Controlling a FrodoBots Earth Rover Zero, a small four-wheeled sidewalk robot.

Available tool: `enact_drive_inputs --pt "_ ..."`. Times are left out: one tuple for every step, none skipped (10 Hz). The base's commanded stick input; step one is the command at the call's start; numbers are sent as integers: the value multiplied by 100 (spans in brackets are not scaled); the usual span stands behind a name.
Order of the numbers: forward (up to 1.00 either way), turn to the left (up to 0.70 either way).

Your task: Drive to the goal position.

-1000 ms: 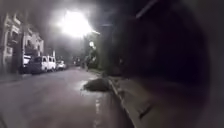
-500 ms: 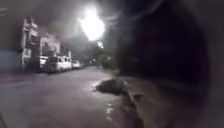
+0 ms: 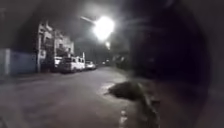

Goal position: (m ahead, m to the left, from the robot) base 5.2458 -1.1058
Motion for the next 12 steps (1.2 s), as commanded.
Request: enact_drive_inputs --pt "50 0" --pt "50 0" --pt "50 -5" --pt "50 -13" --pt "50 -50" --pt "50 -50" --pt "50 0" --pt "50 0" --pt "50 0" --pt "50 0" --pt "50 0" --pt "50 0"
